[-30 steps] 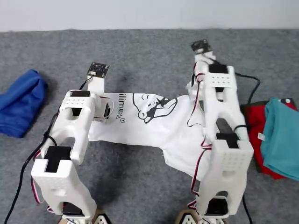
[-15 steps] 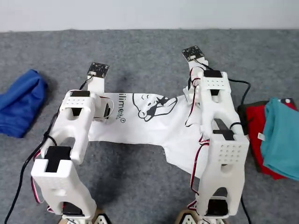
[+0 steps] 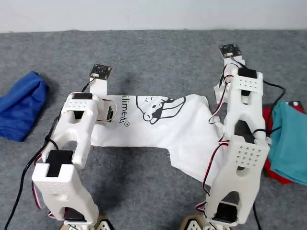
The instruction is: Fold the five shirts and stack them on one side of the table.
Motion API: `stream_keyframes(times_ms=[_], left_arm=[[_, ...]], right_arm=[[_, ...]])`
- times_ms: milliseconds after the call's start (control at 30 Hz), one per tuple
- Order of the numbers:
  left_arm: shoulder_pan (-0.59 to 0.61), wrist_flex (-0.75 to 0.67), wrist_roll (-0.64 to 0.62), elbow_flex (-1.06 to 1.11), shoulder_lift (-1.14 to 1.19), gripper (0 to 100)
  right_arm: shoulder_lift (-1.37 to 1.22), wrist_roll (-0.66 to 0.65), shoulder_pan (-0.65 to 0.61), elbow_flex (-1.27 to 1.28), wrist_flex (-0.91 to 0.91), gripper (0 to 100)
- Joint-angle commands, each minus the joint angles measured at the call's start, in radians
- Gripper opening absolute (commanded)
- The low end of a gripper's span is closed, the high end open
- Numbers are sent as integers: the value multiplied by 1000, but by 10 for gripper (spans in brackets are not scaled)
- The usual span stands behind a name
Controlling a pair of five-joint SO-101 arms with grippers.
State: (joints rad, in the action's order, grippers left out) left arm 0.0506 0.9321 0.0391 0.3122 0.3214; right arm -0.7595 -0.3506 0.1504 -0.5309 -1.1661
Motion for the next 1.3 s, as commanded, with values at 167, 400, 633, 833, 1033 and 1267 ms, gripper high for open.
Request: stream_keyframes(times_ms=[167, 400, 633, 833, 1033, 1267], left_arm=[[-3, -3, -3, -24, -3, 86], [-3, -3, -3, -24, -3, 86], [-3, -3, -3, -24, -3, 86], [-3, -3, -3, -24, -3, 86], [-3, -3, -3, -24, -3, 86], [-3, -3, -3, -15, -3, 86]], right_arm=[[41, 103, -18, -103, -120, 199], [53, 123, -128, -176, -189, 210], [-87, 124, -202, -181, -137, 209], [-200, 115, -203, -189, -87, 115], [-211, 46, -203, -235, -125, 10], [-200, 38, -160, -255, -145, 10]])
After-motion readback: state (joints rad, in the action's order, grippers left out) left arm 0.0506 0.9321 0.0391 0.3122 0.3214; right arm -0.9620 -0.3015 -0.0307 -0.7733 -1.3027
